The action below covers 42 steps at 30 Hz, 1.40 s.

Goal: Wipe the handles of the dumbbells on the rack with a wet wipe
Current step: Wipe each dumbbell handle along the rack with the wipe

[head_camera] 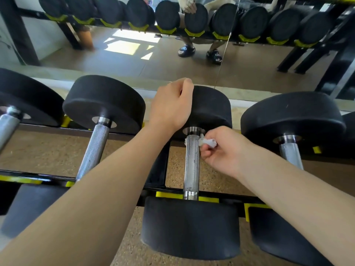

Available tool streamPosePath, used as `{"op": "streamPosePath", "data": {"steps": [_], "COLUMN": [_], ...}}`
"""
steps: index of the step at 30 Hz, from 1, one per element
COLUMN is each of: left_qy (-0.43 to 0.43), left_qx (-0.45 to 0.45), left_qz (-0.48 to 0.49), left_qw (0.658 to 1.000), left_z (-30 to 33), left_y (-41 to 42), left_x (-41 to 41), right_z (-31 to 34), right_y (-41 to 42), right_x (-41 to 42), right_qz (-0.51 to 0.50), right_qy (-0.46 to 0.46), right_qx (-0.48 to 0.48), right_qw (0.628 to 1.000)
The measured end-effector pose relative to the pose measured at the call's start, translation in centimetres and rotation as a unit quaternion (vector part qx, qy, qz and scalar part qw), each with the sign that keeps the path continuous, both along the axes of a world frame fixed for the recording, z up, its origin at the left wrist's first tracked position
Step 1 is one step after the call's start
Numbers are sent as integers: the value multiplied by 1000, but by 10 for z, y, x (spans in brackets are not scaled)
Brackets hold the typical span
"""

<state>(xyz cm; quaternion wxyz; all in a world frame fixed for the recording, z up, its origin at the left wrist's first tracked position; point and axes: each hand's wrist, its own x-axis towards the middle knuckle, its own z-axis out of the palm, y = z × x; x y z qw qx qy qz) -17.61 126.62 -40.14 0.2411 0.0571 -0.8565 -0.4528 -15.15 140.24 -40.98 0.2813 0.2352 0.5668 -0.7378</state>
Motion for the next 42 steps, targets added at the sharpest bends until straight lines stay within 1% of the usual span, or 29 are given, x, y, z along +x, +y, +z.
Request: {"op": "streamPosePath", "data": {"steps": [2,5,7,9,11,12,13,14,16,17,18,19,20,22,24,25,26,27,28,29,30,31,32,33,34,35,37,40,42], "left_qy": [0,-1,2,3,3,2,1,1,2,0,-2,-3,-3,-1,0,-1,-1,-2,-3,-4,-5,-6,-7,-8,-8,-9,-10,-11,-11], "left_qx": [1,-2,-6,-8,-7,-8,-8,-9,-5,-5,-7,-10,-12,-14,-15,-14,-12,-12,-12,-13,-12,-11,-9,-7,-7,-7,-4,0,2], "left_qz": [0,2,3,2,1,1,1,2,4,5,4,4,4,5,3,3,4,7,10,11,10,8,7,7,9,9,11,12,12], "left_qw": [1000,1000,1000,1000,1000,1000,1000,1000,1000,1000,1000,1000,1000,1000,1000,1000,1000,1000,1000,1000,1000,1000,1000,1000,1000,1000,1000,1000,1000], "left_z": [0,0,0,1,2,2,3,3,3,3,3,3,3,3,2,2,1,1,2,2,2,2,2,1,1,1,1,0,2], "left_y": [1,0,0,1,1,1,1,0,1,1,1,1,0,0,0,0,0,0,0,0,0,0,0,1,1,1,1,1,1], "left_x": [0,-1,-1,0,1,1,1,1,1,1,1,1,1,1,0,0,-1,-1,0,0,0,0,0,0,0,0,0,0,0], "right_z": [3,2,1,0,5,6,6,6,0,-5,-10,-12,-13,-11,-12,-13,-15,-16,-14,-14,-13,-11,-11,-13,-13,-13,-13,-6,-2], "right_y": [-1,-5,-4,3,8,8,7,6,5,5,7,9,11,15,20,23,27,30,31,31,29,24,19,14,10,5,2,3,6], "right_x": [3,8,16,23,29,32,33,32,27,23,19,16,13,12,15,18,21,23,25,24,20,15,9,4,2,2,5,15,24], "right_qz": [-5,4,43,105,155,174,190,215,304,352,390,416,428,431,411,398,384,374,363,343,323,287,222,153,97,61,29,26,44], "right_qy": [21,93,171,276,374,430,495,555,629,637,634,626,622,623,631,629,623,606,576,529,450,324,193,98,45,18,2,31,111], "right_qx": [23,118,186,240,287,305,327,351,418,453,480,499,510,522,534,544,549,552,548,534,491,395,261,135,52,16,0,43,116], "right_qw": [999,989,967,925,868,831,783,723,580,514,465,431,411,393,385,387,402,433,487,563,672,810,919,974,993,998,1000,998,986]}}
